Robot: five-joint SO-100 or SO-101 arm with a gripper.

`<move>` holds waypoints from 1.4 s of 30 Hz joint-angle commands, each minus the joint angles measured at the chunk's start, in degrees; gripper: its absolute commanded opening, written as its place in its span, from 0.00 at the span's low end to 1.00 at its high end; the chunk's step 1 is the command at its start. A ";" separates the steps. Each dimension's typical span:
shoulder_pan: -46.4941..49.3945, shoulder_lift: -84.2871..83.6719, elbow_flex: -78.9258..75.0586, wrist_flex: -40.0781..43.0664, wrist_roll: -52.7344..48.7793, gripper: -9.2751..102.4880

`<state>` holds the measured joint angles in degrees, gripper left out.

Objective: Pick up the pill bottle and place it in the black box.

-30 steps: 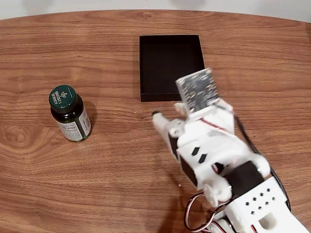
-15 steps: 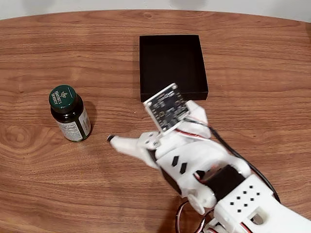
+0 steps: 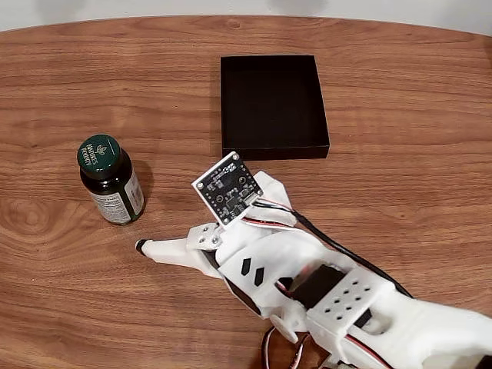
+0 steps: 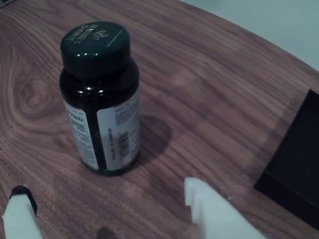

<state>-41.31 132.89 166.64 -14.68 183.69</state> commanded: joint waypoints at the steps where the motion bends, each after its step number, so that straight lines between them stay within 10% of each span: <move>1: -0.88 -3.34 -4.66 -4.48 -1.67 0.40; 42: -2.46 -47.81 -33.40 -25.49 -0.53 0.43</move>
<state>-42.63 84.73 137.20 -38.06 182.99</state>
